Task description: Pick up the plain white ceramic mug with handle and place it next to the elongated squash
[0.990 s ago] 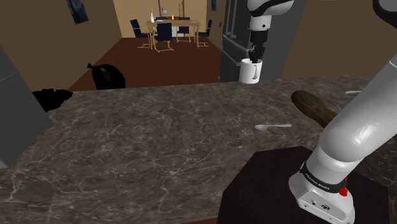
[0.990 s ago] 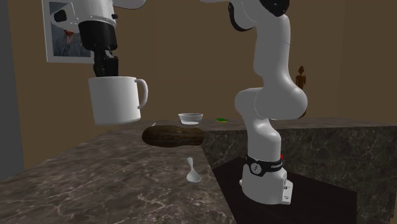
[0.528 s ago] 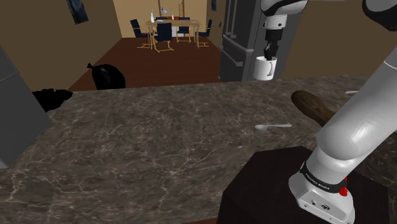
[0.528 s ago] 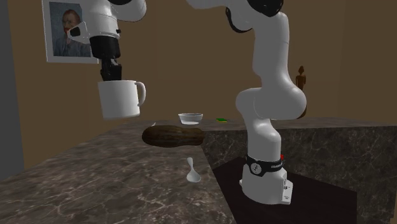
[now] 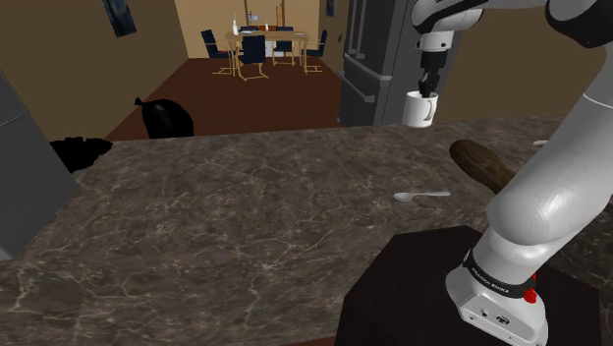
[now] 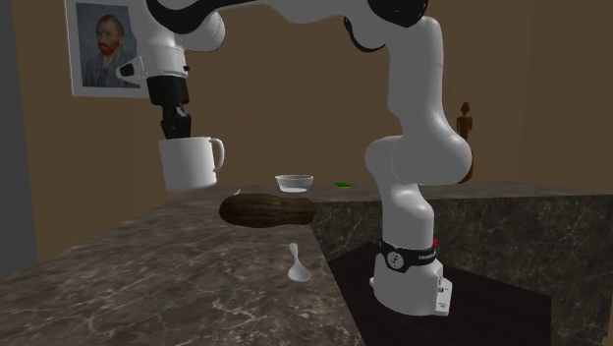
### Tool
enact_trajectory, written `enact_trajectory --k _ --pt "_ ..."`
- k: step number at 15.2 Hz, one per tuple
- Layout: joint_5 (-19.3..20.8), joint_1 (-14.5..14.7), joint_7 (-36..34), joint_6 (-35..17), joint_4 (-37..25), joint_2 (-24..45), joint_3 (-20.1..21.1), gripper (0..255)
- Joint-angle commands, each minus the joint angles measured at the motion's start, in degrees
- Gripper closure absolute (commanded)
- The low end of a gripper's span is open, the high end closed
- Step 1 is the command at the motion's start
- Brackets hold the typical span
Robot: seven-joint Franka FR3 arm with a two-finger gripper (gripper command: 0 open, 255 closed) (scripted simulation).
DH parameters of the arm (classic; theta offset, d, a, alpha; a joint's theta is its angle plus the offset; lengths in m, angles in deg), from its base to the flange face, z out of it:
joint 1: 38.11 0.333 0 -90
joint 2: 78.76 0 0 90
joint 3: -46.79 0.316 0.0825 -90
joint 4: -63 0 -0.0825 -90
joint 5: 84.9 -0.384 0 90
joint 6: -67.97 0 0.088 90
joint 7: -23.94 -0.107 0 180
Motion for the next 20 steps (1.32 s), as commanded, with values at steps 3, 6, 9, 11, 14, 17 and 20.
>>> enact_trajectory --k 3,6,9,11,14,17,20 --pt "0.0 0.0 -0.1 -3.1 3.0 0.1 0.0 255" --pt "-0.1 -0.1 -0.1 -5.4 4.8 0.6 -0.1 255" --pt "-0.2 -0.1 -0.1 -7.6 6.5 1.1 -0.2 255" --pt "-0.4 -0.2 -0.1 -9.1 7.6 1.6 -0.2 255" --pt "-0.6 -0.2 0.0 -11.4 9.1 2.4 -0.3 255" --pt "-0.8 -0.3 0.1 -13.6 10.5 3.3 -0.3 255" --pt "-1.2 -0.4 0.3 -15.8 11.8 4.2 -0.3 255"
